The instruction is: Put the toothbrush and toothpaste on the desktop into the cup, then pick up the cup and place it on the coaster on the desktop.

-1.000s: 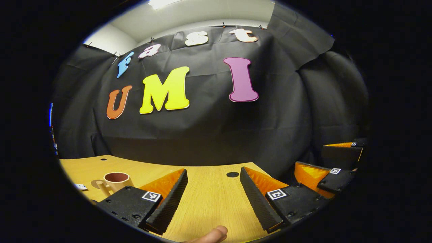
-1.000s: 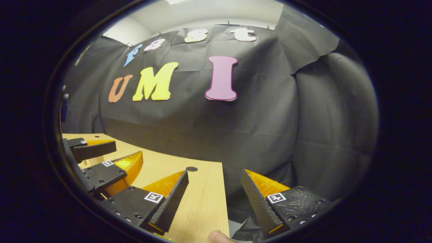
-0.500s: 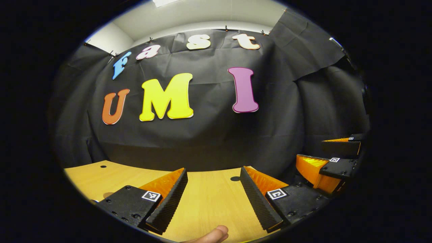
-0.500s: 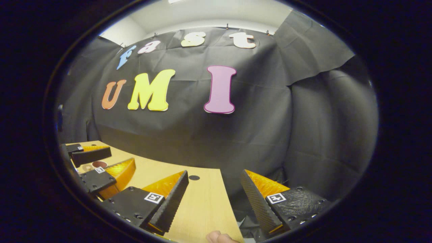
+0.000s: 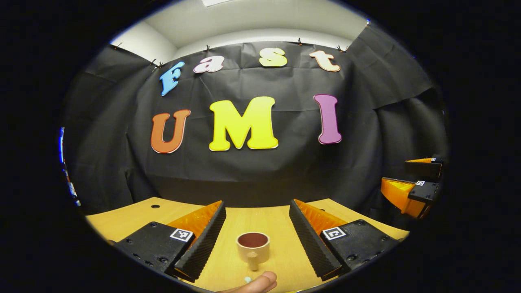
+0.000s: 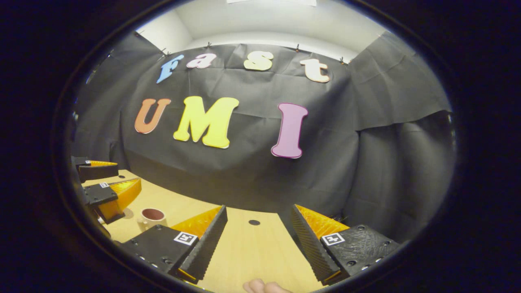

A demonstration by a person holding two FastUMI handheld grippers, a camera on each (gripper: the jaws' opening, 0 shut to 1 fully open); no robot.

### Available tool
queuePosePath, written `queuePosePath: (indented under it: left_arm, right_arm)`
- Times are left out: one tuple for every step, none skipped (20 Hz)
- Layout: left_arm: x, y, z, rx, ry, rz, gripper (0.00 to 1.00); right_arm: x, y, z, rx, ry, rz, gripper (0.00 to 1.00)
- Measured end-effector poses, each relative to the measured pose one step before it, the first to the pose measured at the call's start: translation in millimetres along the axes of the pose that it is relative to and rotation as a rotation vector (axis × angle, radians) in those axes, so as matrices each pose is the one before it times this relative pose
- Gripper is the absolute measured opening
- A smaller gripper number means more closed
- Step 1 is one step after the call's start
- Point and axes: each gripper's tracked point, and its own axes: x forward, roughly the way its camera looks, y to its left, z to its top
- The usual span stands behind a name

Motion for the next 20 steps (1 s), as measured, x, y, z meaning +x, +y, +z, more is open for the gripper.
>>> queuePosePath:
  left_arm:
    - [-5.52, 18.48, 7.22, 0.02550, -0.01748, 0.00621, 0.99]
    - [-5.86, 15.40, 2.78, 0.03239, -0.01325, 0.00248, 0.99]
    - [-2.62, 15.64, 0.65, 0.02597, -0.00676, 0.00483, 0.99]
    - [-2.07, 15.50, -4.10, 0.00902, 0.00453, 0.00724, 0.99]
    - [-1.18, 13.53, -6.47, -0.01462, 0.01378, 0.00363, 0.98]
    - [0.76, 10.34, -6.30, -0.02761, 0.01363, -0.00156, 0.98]
    - [2.77, 10.62, -6.29, -0.03120, 0.01945, 0.00621, 0.98]
    - [5.50, 10.75, -2.99, -0.02319, 0.01647, 0.00647, 0.98]
    - [5.53, 8.33, -5.34, -0.00614, 0.02429, 0.00330, 0.99]
    - [3.17, 6.02, -2.16, 0.00040, 0.01727, -0.00174, 0.99]
    - [3.55, 4.26, 1.29, -0.00029, -0.00464, -0.00143, 0.99]
    - [5.23, 0.18, 5.12, -0.00119, -0.01241, -0.01034, 0.99]
    - [3.33, -2.55, 5.80, 0.00761, -0.01153, -0.01580, 0.99]
    - [-0.28, -2.70, 1.57, 0.01854, -0.00287, -0.00621, 0.97]
    - [-1.82, -3.15, 2.72, 0.02135, 0.00072, -0.01310, 0.97]
    - [-1.03, -2.67, 5.47, 0.01397, -0.00375, -0.01535, 0.97]
    - [-0.55, -2.09, 8.60, 0.00906, -0.00910, -0.00742, 0.97]
    - [2.08, 1.33, 4.89, 0.00319, 0.00120, -0.00545, 0.99]
    - [-2.42, 2.13, 4.74, -0.00466, 0.00020, -0.00301, 0.98]
    - [-4.23, 2.06, 2.85, -0.02118, 0.00852, -0.00391, 0.99]
  right_arm:
    - [-7.58, 12.12, 1.72, 0.01243, 0.00417, 0.00566, 0.97]
    - [-6.41, 7.82, 3.09, 0.01378, 0.00190, -0.00714, 0.95]
    - [-6.00, 6.81, 2.87, 0.00570, -0.00190, -0.01512, 0.97]
    - [-3.72, 6.73, 3.30, 0.00056, -0.00793, -0.01142, 0.97]
    - [-3.21, 8.02, 4.25, 0.00086, -0.00529, -0.00869, 0.95]
    - [-1.79, 7.08, 4.78, 0.00697, -0.00676, -0.00648, 0.95]
    - [0.85, 6.37, 7.19, 0.01119, -0.00655, -0.00885, 0.95]
    - [1.56, 7.70, 9.12, 0.01485, -0.01677, 0.00566, 0.95]
    - [3.67, 7.42, 7.39, 0.01503, -0.00906, 0.00519, 0.97]
    - [5.68, 3.84, 3.49, 0.00891, -0.00027, -0.00213, 0.95]
    - [6.43, 1.29, 0.29, 0.00355, 0.00979, -0.01125, 0.95]
    - [5.61, 2.76, -0.56, -0.00534, 0.01093, -0.00352, 0.95]
    - [5.21, 1.71, -1.36, -0.00397, 0.00717, -0.00679, 0.95]
    - [4.69, 3.07, -0.87, 0.00520, 0.00767, -0.00116, 0.95]
    - [3.18, 5.30, -2.85, 0.01242, 0.01623, 0.00640, 0.95]
    - [3.02, 6.79, -2.68, 0.01478, 0.01665, 0.01138, 0.95]
    - [1.18, 5.14, -1.85, 0.00502, 0.01775, 0.00207, 0.98]
    - [-0.55, 4.98, 0.24, 0.00034, 0.01308, 0.00347, 0.95]
    - [-3.01, 7.81, 0.67, -0.00298, 0.01569, 0.01470, 0.93]
    - [-6.05, 10.81, 3.71, 0.00839, 0.00467, 0.02588, 0.95]
